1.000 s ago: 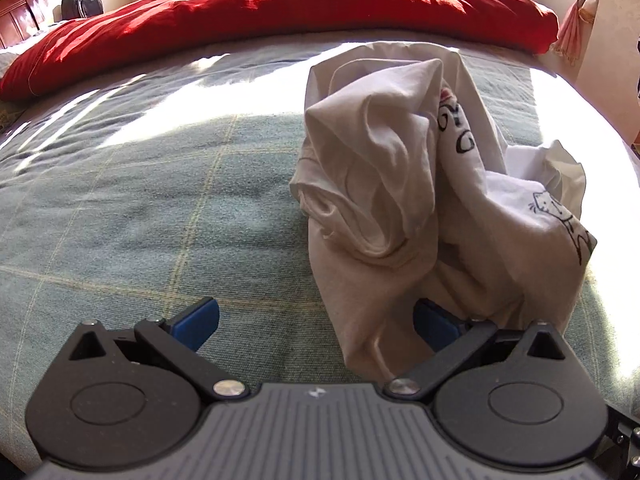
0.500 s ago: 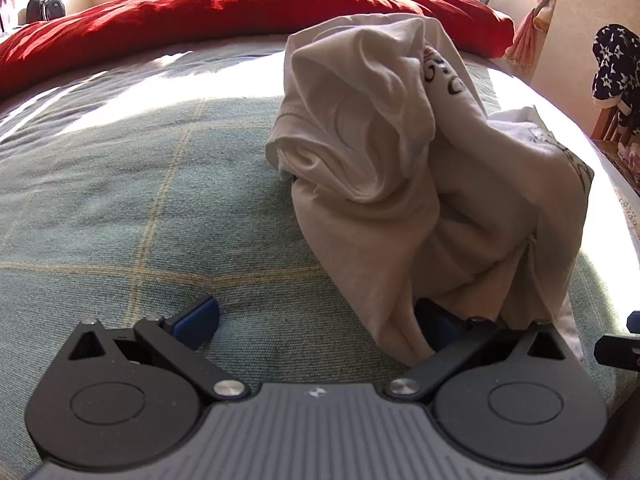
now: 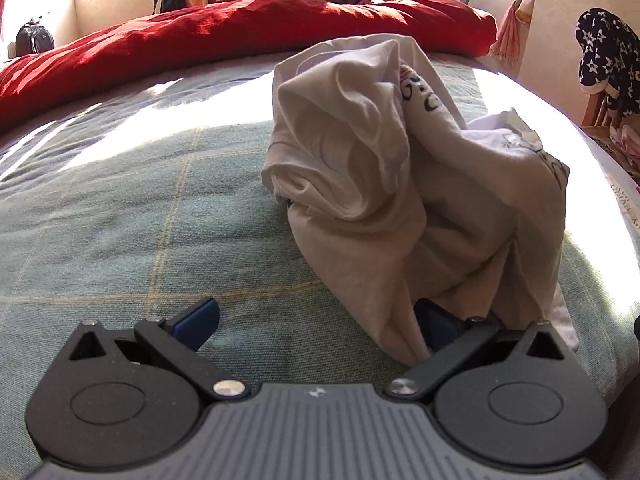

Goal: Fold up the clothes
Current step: 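Move both tools toward the crumpled white T-shirt on the blanket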

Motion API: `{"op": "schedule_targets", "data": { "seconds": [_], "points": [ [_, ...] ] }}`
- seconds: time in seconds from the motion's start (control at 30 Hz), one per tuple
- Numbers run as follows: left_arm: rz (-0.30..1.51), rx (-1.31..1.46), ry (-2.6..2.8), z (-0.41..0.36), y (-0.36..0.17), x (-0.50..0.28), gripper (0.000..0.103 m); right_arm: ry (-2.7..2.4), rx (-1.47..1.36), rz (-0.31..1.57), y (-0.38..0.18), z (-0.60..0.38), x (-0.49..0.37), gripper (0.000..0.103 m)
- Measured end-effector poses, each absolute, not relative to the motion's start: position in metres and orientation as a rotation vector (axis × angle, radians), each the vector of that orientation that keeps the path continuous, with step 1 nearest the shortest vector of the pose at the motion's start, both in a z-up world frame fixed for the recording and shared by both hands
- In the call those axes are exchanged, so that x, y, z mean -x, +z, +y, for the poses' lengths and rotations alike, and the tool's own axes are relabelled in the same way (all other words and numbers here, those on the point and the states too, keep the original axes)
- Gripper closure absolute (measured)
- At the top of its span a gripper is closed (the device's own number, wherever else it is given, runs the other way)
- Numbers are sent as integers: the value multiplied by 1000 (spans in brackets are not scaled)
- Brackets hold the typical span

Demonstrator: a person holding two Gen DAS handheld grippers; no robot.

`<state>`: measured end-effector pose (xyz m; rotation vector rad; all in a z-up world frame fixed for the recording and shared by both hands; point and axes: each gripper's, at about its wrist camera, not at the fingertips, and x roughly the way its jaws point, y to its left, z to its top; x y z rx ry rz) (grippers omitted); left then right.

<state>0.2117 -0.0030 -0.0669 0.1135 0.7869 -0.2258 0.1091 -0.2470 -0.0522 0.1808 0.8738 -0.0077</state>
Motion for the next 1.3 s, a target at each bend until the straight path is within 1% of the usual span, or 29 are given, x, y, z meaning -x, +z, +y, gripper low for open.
{"op": "schedule_targets", "data": {
  "seconds": [0.17,0.3,0.43,0.7,0.87,1.07,1.17,1.3],
  "points": [
    [656,-156,-228,-1,-41,-213,1,-3,-176,860,-50,-247,-106,18],
    [639,-117,-231,1,-44,-227,1,19,-161,855,-49,-241,-105,18],
    [707,-71,-249,1,-49,-235,1,23,-136,845,-48,-238,-104,18],
    [697,-89,-318,4,-47,-225,1,20,-133,857,-53,-239,-109,18],
    [705,-33,-367,12,-48,-225,1,37,-115,858,-53,-233,-109,18],
    [688,46,-297,19,-52,-224,1,26,-121,857,-51,-234,-109,18],
    [727,95,-293,27,-54,-227,1,23,-119,858,-51,-234,-108,18],
    [715,132,-311,35,-50,-221,2,24,-114,856,-50,-233,-106,18]
  ]
}}
